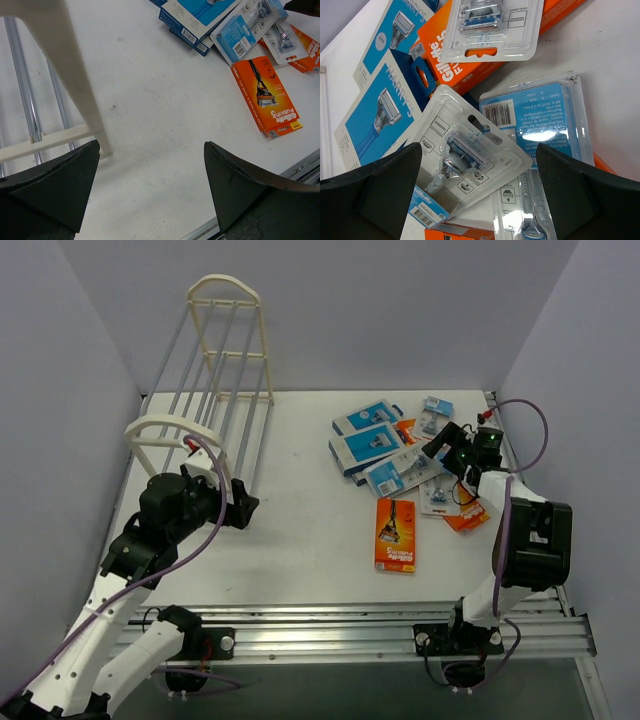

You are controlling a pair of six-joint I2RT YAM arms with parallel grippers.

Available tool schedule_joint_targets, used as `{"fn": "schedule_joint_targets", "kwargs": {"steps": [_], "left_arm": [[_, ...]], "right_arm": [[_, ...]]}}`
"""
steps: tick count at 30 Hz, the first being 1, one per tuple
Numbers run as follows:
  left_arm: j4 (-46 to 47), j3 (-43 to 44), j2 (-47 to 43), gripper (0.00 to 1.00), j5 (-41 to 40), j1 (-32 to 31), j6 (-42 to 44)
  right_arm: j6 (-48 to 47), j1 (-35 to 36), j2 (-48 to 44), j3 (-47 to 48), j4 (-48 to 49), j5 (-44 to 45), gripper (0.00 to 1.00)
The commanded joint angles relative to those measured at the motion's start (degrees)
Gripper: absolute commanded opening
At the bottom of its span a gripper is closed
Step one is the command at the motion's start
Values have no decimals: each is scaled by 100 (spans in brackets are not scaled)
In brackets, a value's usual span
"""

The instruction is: Place and organize the shaving razors onto the shelf

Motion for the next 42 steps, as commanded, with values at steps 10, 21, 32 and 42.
{"fn": "schedule_joint_targets", "kwargs": {"steps": [10,21,32,42], "left_arm": [[122,68,2,94,118,38,35],[113,77,-7,94,118,38,35],[113,68,-24,94,92,38,35],[104,68,-24,94,66,38,27]], "right_arm": [[-22,5,488,-171,647,-554,90],[-110,198,365,-224,480,-528,76],[-119,321,163,-470,454,-607,45],[-224,813,119,-567,313,-625,37]]}}
